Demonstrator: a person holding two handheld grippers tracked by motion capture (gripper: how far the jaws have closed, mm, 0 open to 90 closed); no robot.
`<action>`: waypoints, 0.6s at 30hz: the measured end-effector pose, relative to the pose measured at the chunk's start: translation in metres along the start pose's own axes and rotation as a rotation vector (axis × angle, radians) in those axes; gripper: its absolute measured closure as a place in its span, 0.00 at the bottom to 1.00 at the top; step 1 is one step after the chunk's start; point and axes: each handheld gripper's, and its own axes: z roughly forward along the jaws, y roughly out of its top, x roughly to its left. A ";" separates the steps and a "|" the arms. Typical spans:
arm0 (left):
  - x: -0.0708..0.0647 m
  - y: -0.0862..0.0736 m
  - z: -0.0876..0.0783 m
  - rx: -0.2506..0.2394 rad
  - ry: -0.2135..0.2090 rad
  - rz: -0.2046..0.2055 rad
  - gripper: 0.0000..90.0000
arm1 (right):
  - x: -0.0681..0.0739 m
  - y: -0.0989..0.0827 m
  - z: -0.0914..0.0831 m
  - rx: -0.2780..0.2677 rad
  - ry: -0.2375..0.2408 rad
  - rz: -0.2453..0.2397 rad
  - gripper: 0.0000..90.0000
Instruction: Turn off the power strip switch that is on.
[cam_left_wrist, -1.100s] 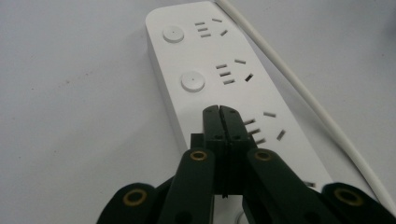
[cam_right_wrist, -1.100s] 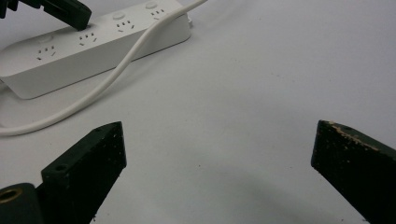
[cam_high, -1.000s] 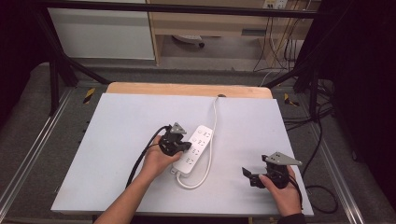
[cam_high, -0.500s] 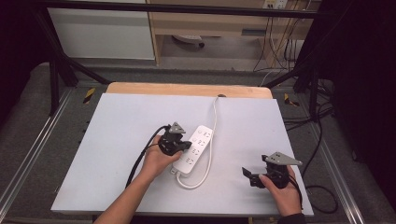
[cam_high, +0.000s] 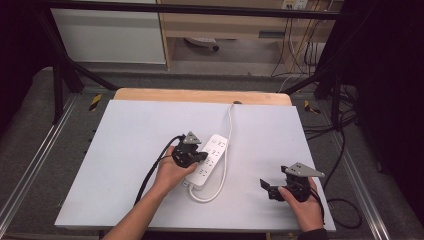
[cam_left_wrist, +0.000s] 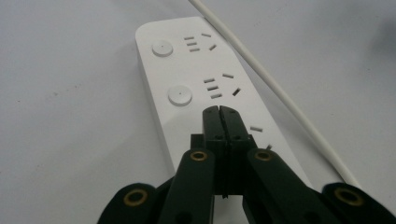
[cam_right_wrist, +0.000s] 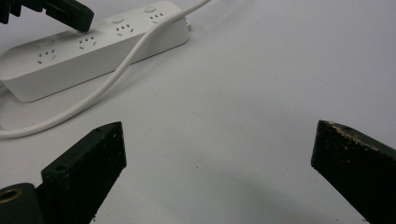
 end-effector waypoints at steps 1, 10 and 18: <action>0.000 0.000 -0.001 -0.005 0.000 -0.003 1.00 | 0.000 0.000 0.000 -0.002 -0.001 -0.001 0.05; 0.005 0.005 -0.013 -0.081 0.024 -0.030 0.91 | 0.000 0.000 0.000 -0.004 -0.001 -0.003 0.04; 0.009 0.007 -0.022 -0.140 0.046 -0.047 0.67 | 0.000 0.000 0.000 -0.001 -0.001 -0.004 0.04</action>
